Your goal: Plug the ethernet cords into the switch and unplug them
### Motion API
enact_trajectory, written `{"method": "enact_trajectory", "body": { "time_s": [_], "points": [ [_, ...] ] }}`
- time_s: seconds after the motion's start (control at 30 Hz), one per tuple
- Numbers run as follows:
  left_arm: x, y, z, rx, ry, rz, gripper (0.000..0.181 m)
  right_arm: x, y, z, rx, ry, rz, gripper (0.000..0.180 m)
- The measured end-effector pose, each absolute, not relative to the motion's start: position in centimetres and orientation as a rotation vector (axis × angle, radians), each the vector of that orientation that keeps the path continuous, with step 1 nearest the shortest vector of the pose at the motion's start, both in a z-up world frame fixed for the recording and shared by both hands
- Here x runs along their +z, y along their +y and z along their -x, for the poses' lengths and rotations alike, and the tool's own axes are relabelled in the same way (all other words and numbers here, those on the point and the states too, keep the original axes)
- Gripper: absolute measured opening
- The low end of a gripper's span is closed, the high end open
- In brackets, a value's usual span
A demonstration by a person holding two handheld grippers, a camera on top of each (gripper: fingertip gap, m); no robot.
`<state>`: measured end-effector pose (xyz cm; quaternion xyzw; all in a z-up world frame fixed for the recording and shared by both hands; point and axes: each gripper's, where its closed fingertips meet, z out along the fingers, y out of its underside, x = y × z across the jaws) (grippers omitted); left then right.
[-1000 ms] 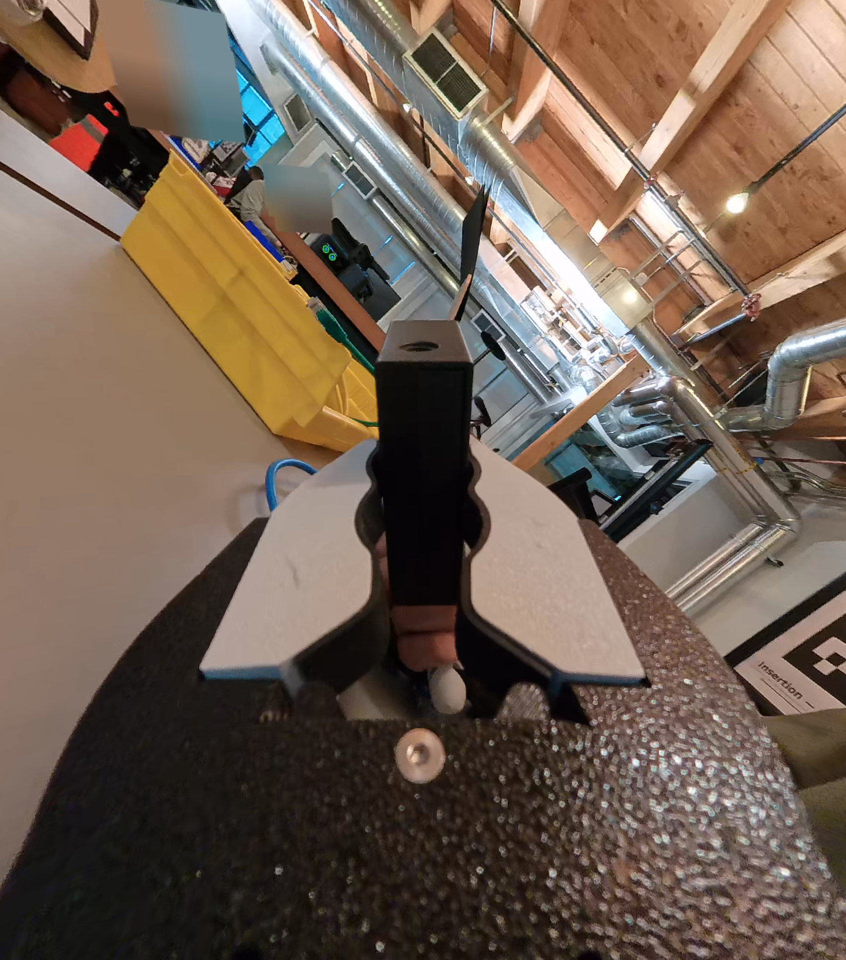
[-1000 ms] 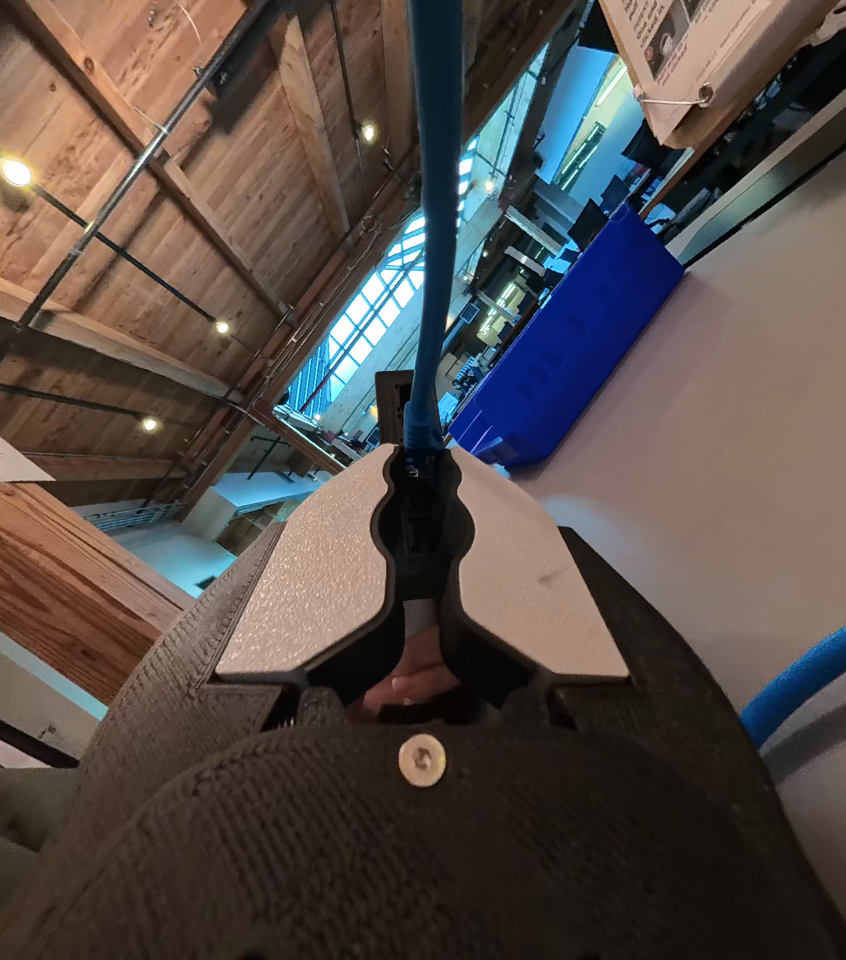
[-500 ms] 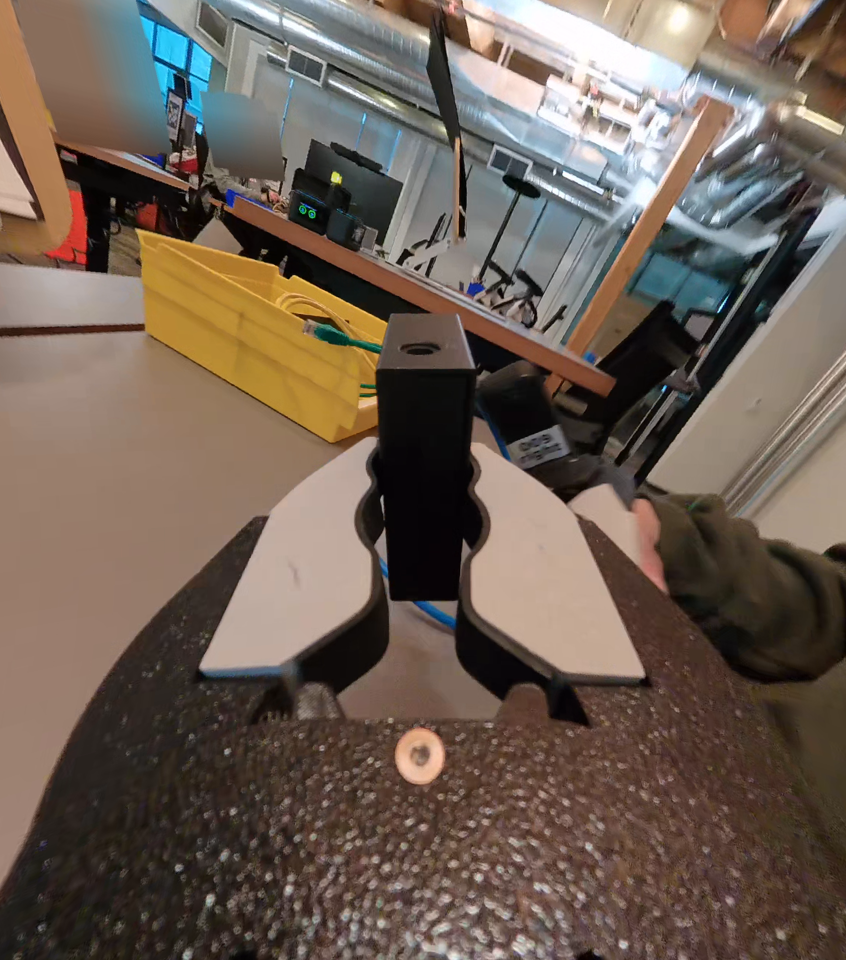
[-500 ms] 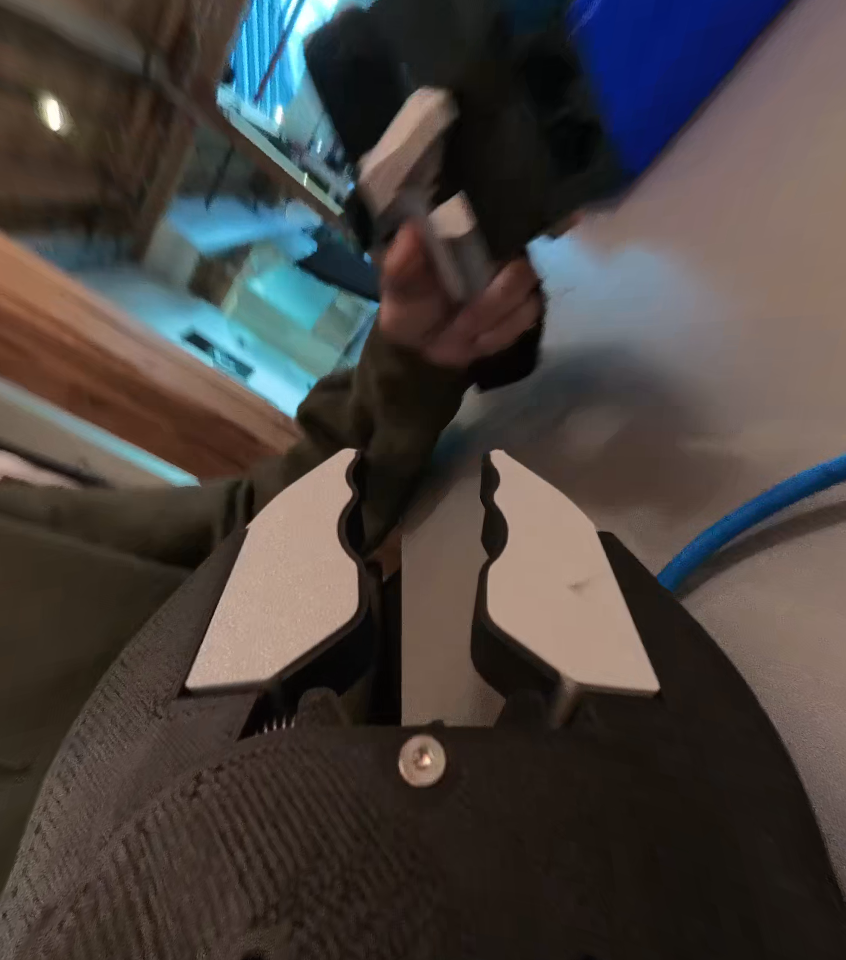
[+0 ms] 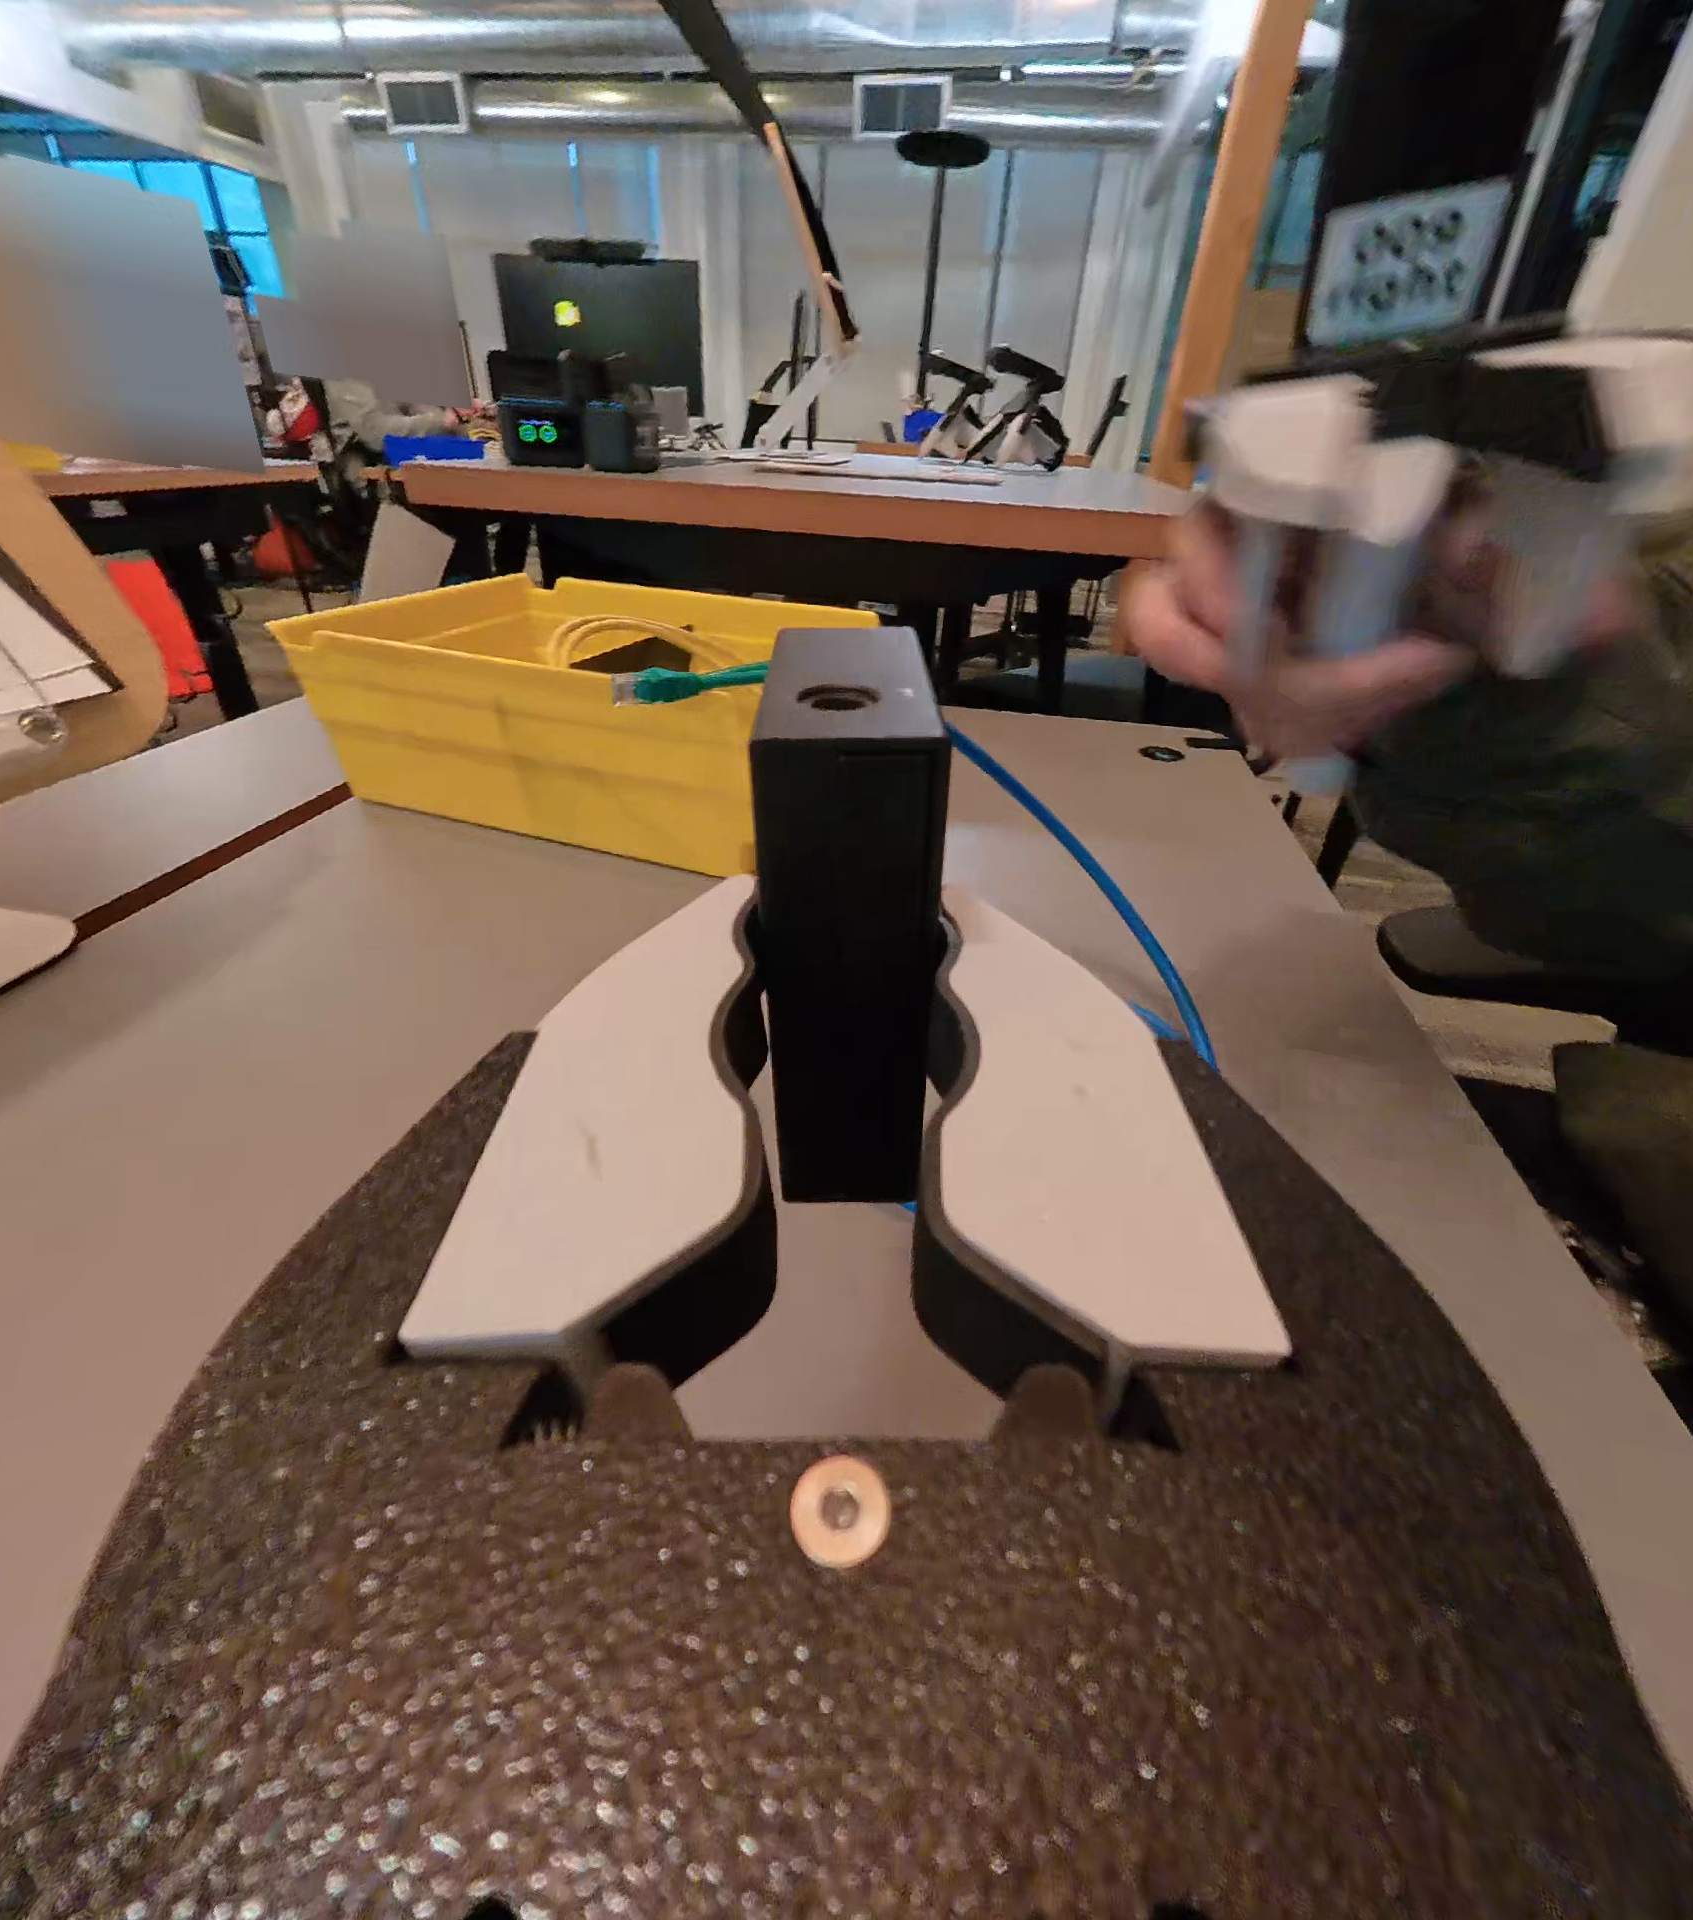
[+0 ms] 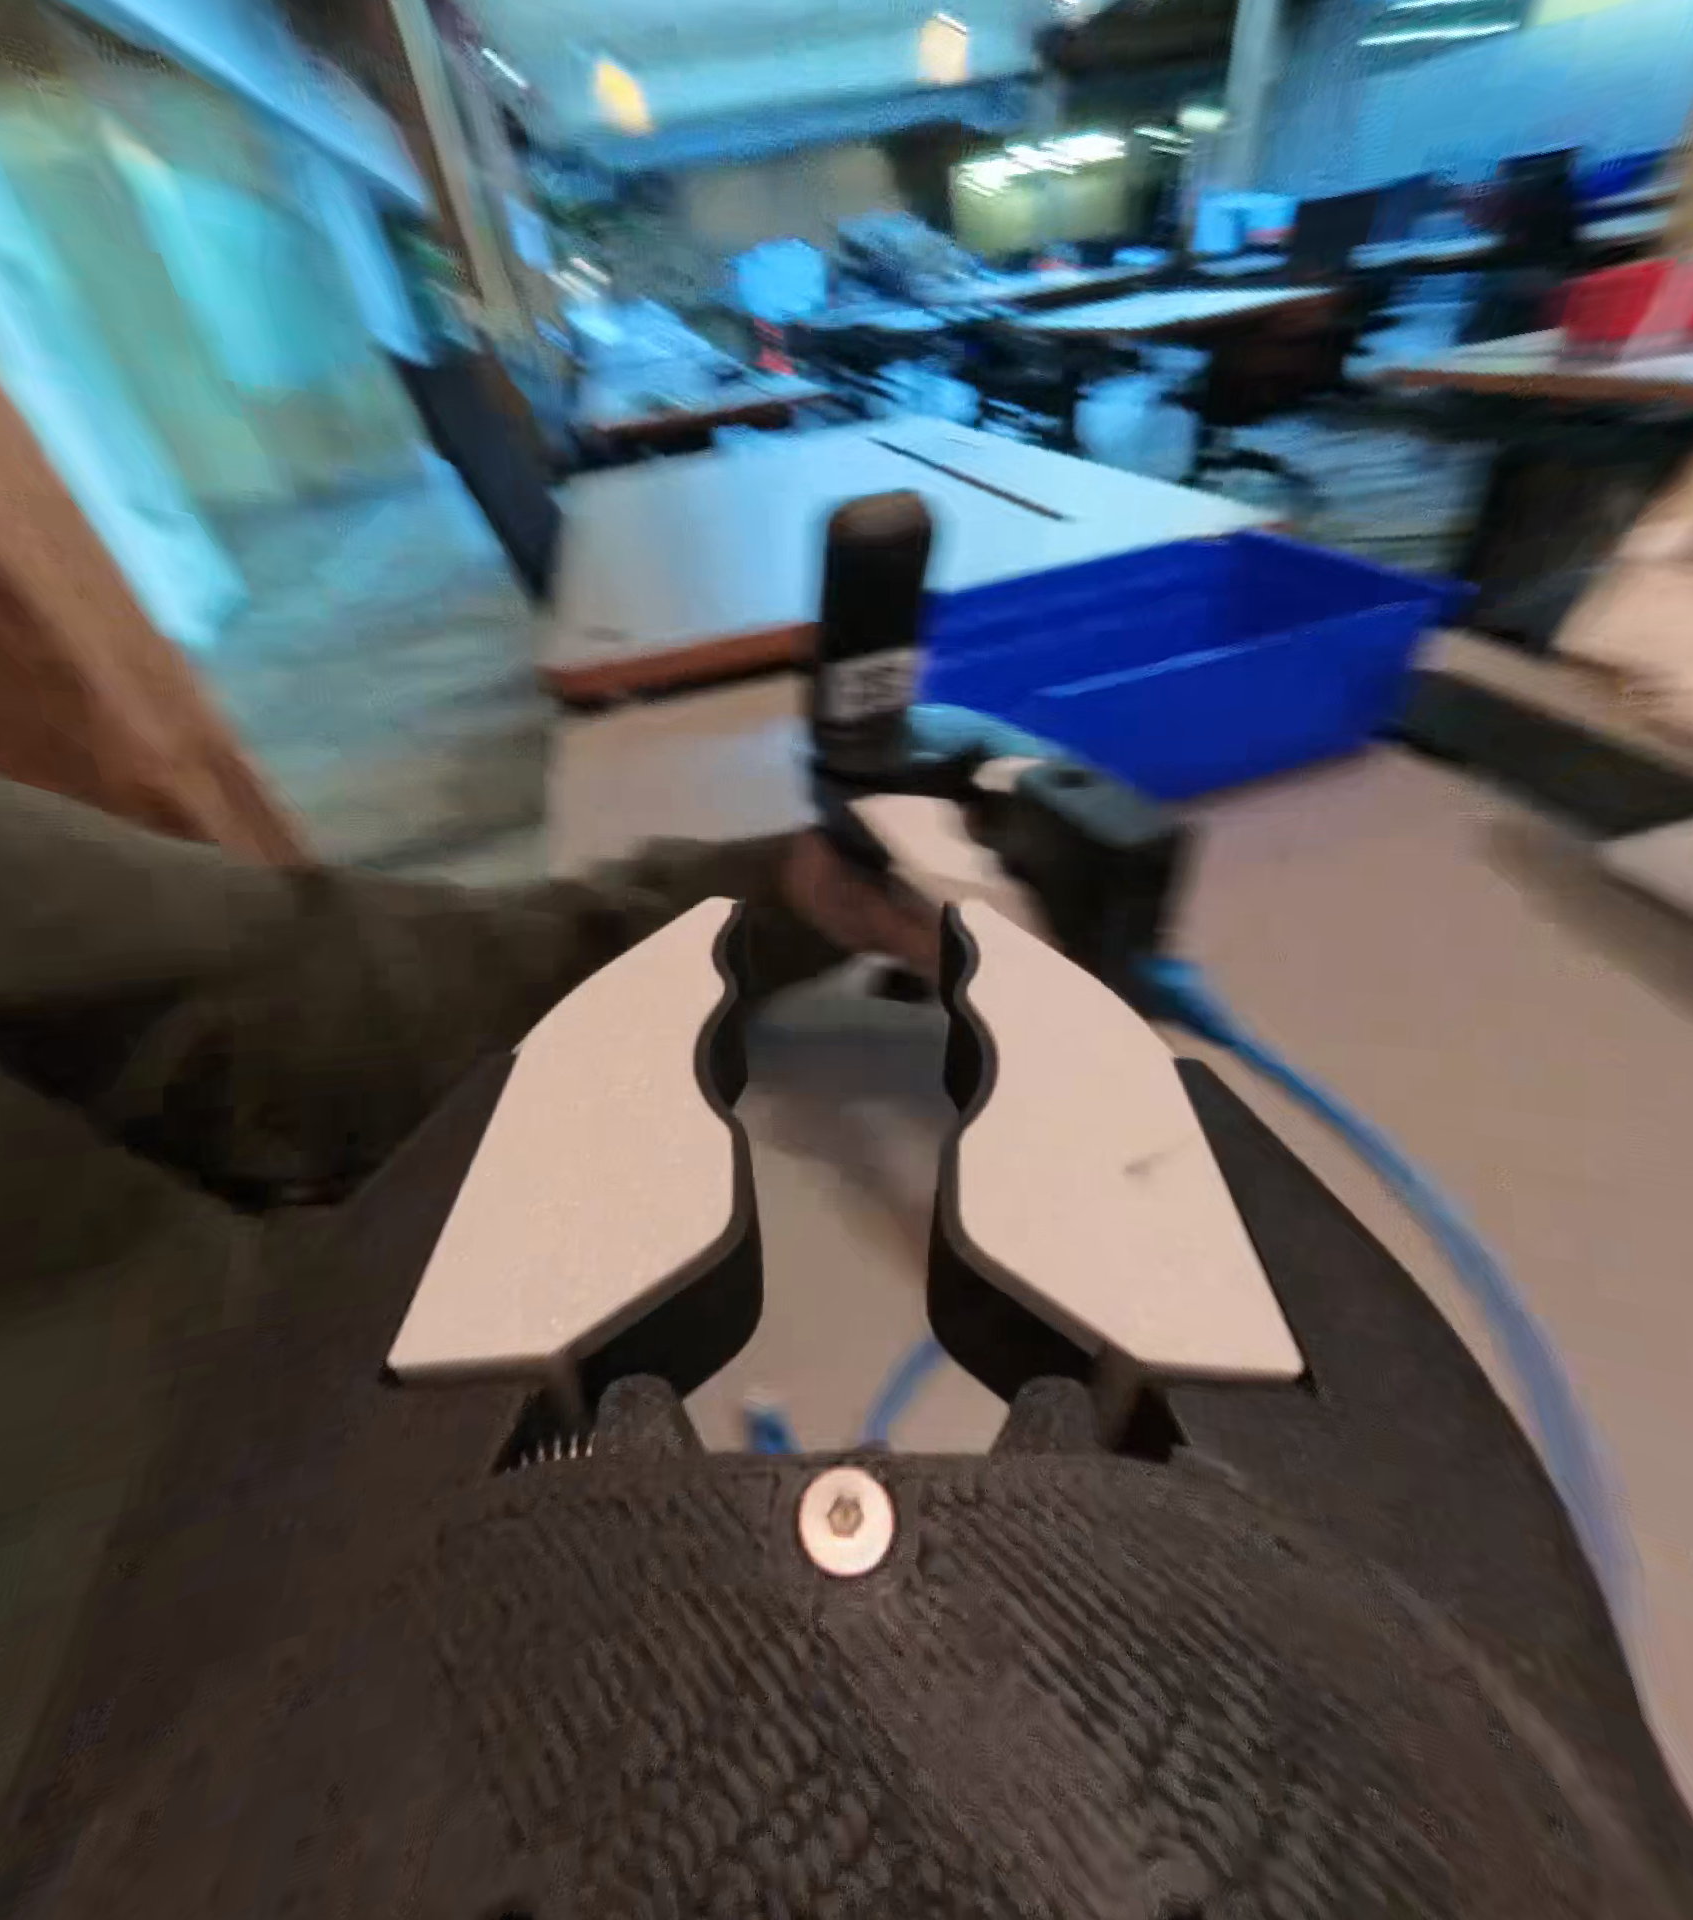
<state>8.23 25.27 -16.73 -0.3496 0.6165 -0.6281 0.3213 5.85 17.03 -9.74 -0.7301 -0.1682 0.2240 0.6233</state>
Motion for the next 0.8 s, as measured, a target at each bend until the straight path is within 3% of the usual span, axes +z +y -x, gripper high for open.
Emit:
{"method": "enact_trajectory", "body": {
  "time_s": [0.1,0.2,0.5,0.8],
  "points": [
    [-17.6,24.8,-8.0,-1.625,1.679,0.888,0.027,-10.4,18.4,-10.5,0.178,-0.488,1.802,0.035],
    [-18.1,24.1,-8.2,-1.622,1.714,0.854,0.027,-14.8,20.0,-11.8,0.045,-0.777,2.049,0.032],
    [-19.8,24.0,-8.3,-1.561,1.796,0.855,0.027,-19.3,23.0,-10.2,0.173,-1.192,2.297,0.030],
    [-18.8,24.4,-7.2,-1.557,1.776,0.814,0.027,-19.1,24.1,-8.5,0.195,-1.294,2.299,0.017]
  ]
}}
